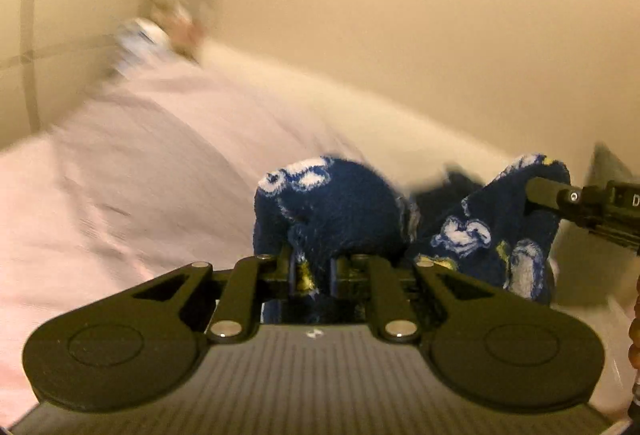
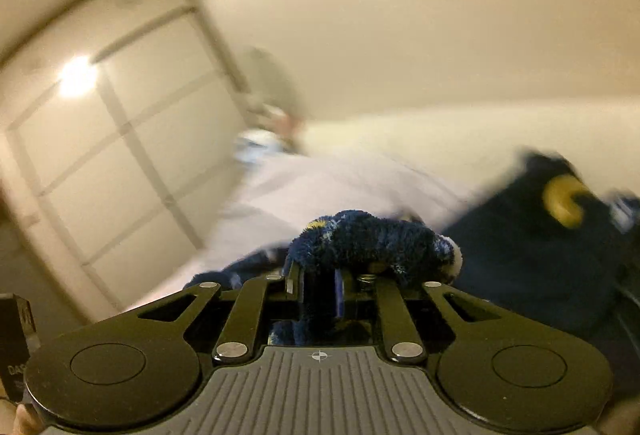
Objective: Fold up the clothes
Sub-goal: 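Reach both grippers into the clothes pile and grasp the navy pajama pants, then lift the navy pants with both grippers and carry them onto the open bed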
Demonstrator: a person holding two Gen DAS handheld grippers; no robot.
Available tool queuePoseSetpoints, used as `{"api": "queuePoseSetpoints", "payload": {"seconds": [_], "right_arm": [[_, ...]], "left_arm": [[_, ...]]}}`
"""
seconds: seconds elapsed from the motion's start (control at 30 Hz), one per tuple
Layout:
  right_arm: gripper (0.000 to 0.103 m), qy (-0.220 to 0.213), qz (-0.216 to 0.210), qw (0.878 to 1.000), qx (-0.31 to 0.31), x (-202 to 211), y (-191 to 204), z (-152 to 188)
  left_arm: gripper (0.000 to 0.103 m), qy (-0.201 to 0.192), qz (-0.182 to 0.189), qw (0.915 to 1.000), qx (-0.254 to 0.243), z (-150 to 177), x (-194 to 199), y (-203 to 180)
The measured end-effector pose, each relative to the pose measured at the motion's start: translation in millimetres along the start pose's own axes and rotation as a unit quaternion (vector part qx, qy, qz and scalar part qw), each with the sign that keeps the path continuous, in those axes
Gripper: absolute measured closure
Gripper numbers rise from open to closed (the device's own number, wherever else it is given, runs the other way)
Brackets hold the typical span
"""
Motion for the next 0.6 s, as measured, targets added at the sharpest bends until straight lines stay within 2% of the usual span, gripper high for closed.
{"api": "queuePoseSetpoints", "payload": {"seconds": [0.1, 0.2, 0.3, 0.43, 0.5, 0.53, 0.6], "right_arm": [[0.091, -0.02, -0.079, 0.996, 0.036, 12.9, 75.7, -8.3], [0.091, -0.042, -0.154, 0.984, 0.074, 27.9, 154.5, -10.5], [0.091, -0.074, -0.209, 0.97, 0.098, 41.3, 225.4, -13.7], [0.091, -0.11, -0.261, 0.954, 0.099, 56.9, 304.2, -20.0], [0.091, -0.116, -0.272, 0.95, 0.096, 59.2, 335.1, -18.1], [0.091, -0.112, -0.271, 0.952, 0.094, 57.7, 348.2, -13.7], [0.09, -0.081, -0.261, 0.958, 0.09, 47.0, 370.9, 0.5]], "left_arm": [[0.092, -0.056, -0.054, 0.997, 0.009, -14.5, 84.9, 40.9], [0.092, -0.103, -0.104, 0.989, 0.019, -29.5, 171.7, 76.6], [0.092, -0.153, -0.156, 0.9755, 0.024, -54.9, 269.3, 107.7], [0.092, -0.198, -0.212, 0.9571, 0.013, -78.3, 367.8, 132.0], [0.091, -0.201, -0.24, 0.9497, 0.01, -80.5, 399.1, 143.6], [0.088, -0.191, -0.251, 0.9488, 0.012, -78.0, 407.8, 150.8], [0.082, -0.145, -0.277, 0.9493, 0.03, -63.8, 410.3, 170.3]]}}
Point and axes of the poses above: each gripper's, at about its wrist camera, not at the fingertips, and x roughly against the way its jaws point, y to its left, z to its underside, the point moved 8 cm from there along -x, roughly the way its jaws point, and after that the axes turned 2 degrees about y, right-handed, at the moved point
